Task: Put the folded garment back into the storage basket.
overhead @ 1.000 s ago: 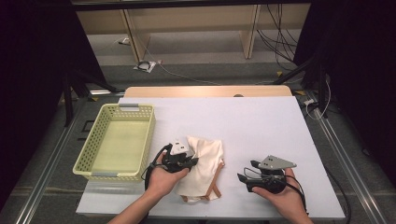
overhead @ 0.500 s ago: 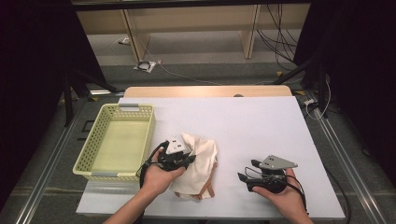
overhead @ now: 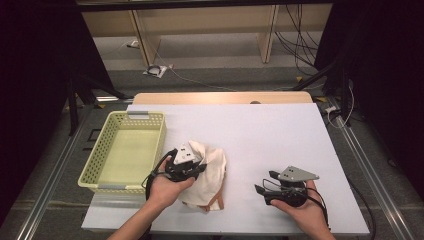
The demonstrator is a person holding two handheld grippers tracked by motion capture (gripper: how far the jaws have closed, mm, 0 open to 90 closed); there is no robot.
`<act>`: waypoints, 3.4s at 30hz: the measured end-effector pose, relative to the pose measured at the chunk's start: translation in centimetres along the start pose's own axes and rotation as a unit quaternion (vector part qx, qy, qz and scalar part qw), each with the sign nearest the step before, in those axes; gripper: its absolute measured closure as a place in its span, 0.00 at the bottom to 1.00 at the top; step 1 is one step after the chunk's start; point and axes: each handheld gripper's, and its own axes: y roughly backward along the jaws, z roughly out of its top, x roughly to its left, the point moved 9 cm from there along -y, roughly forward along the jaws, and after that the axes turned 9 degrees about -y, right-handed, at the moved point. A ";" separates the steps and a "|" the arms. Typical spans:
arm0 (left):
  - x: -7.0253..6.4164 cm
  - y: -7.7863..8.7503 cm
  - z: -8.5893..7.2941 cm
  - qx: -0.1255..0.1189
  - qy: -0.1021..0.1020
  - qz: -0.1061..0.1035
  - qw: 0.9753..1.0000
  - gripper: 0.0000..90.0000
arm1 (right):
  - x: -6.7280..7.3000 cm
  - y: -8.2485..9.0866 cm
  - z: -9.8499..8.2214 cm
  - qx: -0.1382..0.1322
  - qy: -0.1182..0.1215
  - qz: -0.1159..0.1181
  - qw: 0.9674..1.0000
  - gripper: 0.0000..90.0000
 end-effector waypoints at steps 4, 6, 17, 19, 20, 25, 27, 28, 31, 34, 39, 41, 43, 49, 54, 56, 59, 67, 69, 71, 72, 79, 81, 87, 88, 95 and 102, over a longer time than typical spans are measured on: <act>0.1 0.2 0.1 -0.002 0.000 0.002 1.000 0.93 | 0.0 -0.1 0.0 -0.004 -0.001 0.001 1.000 0.31; 0.2 0.4 0.2 -0.003 -0.001 0.003 1.000 0.93 | 0.0 0.0 0.0 -0.002 0.000 0.000 1.000 0.31; 0.8 1.0 0.4 -0.010 0.005 0.009 1.000 0.93 | -0.1 -0.1 0.1 -0.005 -0.001 0.001 1.000 0.31; 0.9 1.1 0.4 -0.011 0.006 0.010 1.000 0.93 | -0.1 -0.1 0.1 -0.006 -0.001 0.001 1.000 0.31; 0.9 1.1 0.4 -0.012 0.007 0.010 1.000 0.93 | -0.1 -0.1 0.1 -0.005 -0.001 0.001 1.000 0.31; 1.1 1.3 0.5 -0.013 0.007 0.012 1.000 0.93 | -0.1 -0.1 0.1 -0.005 -0.002 0.002 1.000 0.31; 1.3 1.3 0.6 -0.014 0.006 0.012 1.000 0.93 | -0.1 -0.1 0.1 -0.005 -0.002 0.002 1.000 0.31; 1.3 1.4 0.6 -0.015 0.008 0.013 1.000 0.93 | -0.1 -0.1 0.1 -0.006 -0.002 0.002 1.000 0.31; 1.4 1.5 0.6 -0.016 0.009 0.014 1.000 0.93 | -0.1 0.0 0.1 -0.007 -0.004 0.001 1.000 0.31; 1.5 1.6 0.6 -0.017 0.007 0.015 1.000 0.93 | -0.1 0.0 0.1 -0.006 -0.003 0.000 1.000 0.31; 1.6 1.7 0.7 -0.022 0.012 0.013 1.000 0.93 | -0.1 0.0 0.1 -0.006 -0.004 0.001 1.000 0.31; 1.6 1.7 0.7 -0.021 0.012 0.012 1.000 0.93 | -0.1 0.0 0.1 -0.005 -0.003 0.000 1.000 0.31; 1.6 1.8 0.7 -0.022 0.012 0.013 1.000 0.93 | -0.1 0.0 0.1 -0.005 -0.002 0.000 1.000 0.31; 1.9 2.0 0.8 -0.026 0.012 0.016 0.999 0.93 | -0.1 0.0 0.1 -0.005 -0.003 0.001 1.000 0.31; 2.0 2.1 0.9 -0.031 0.013 0.016 0.999 0.93 | -0.1 0.0 0.1 -0.006 -0.002 0.001 1.000 0.31; 2.1 2.2 0.9 -0.033 0.014 0.016 0.999 0.93 | -0.1 0.0 0.1 -0.006 -0.003 0.001 1.000 0.31; 2.1 2.2 1.0 -0.035 0.013 0.017 0.999 0.93 | -0.1 0.0 0.1 -0.006 -0.004 0.001 1.000 0.31; 2.3 2.5 1.1 -0.039 0.014 0.019 0.999 0.93 | -0.1 0.0 0.1 -0.006 -0.004 0.001 1.000 0.31; 2.4 2.5 1.1 -0.040 0.014 0.020 0.999 0.93 | -0.1 0.0 0.1 -0.007 -0.004 0.001 1.000 0.31; 2.5 2.6 1.2 -0.041 0.014 0.021 0.999 0.93 | -0.1 0.0 0.1 -0.007 -0.003 0.001 1.000 0.31; 2.5 2.6 1.2 -0.041 0.013 0.021 0.999 0.93 | -0.1 0.0 0.1 -0.007 -0.003 0.001 1.000 0.31; 2.7 2.8 1.3 -0.045 0.014 0.024 0.999 0.93 | -0.1 0.0 0.1 -0.007 -0.003 0.001 1.000 0.31; 2.8 2.9 1.3 -0.046 0.015 0.025 0.999 0.93 | -0.1 0.0 0.1 -0.007 -0.003 0.001 1.000 0.31; 2.9 3.0 1.4 -0.052 0.017 0.028 0.998 0.93 | -0.1 0.0 0.1 -0.006 -0.003 0.001 1.000 0.31; 3.0 3.0 1.4 -0.052 0.017 0.027 0.998 0.93 | -0.1 0.0 0.1 -0.006 -0.004 0.001 1.000 0.31; 3.1 3.1 1.5 -0.053 0.018 0.029 0.998 0.93 | -0.1 0.0 0.1 -0.006 -0.004 0.001 1.000 0.31; 3.4 3.3 1.5 -0.055 0.018 0.031 0.998 0.93 | 0.0 -0.1 0.1 -0.008 -0.005 0.002 1.000 0.31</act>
